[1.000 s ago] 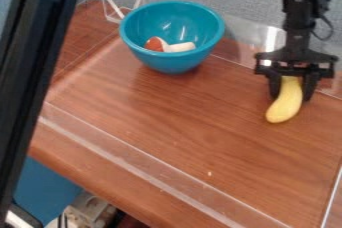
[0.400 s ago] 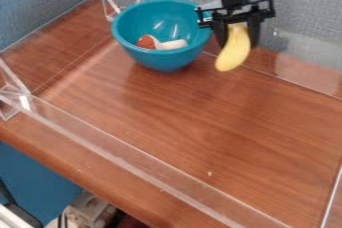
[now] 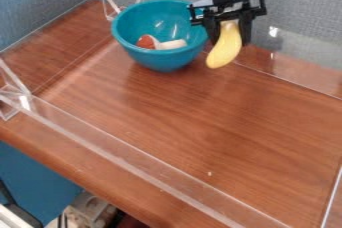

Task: Put the yellow object in the blue bowl

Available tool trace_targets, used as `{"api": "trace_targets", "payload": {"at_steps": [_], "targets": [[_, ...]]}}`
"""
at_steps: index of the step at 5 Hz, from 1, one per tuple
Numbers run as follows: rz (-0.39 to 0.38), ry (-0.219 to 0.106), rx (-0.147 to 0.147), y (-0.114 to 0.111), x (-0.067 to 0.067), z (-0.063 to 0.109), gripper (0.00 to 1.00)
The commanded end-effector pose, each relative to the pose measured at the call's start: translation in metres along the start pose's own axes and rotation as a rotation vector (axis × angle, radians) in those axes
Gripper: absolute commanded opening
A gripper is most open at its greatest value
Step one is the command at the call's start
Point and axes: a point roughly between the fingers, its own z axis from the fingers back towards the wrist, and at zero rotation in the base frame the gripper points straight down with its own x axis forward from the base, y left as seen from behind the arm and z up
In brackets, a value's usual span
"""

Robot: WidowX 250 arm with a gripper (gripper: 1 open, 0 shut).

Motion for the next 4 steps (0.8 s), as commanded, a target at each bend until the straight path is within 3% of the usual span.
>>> {"api": "trace_targets", "payload": {"at_steps": [1,2,4], "targets": [[0.031,-0.108,-0.024,-0.001,0.011,0.024,0.00],[0.074,-0.125,-0.026,0.004,0.012,0.015,0.00],[-0.013,-0.105,-0.034,0.007,0.013,0.007,0.00]]}}
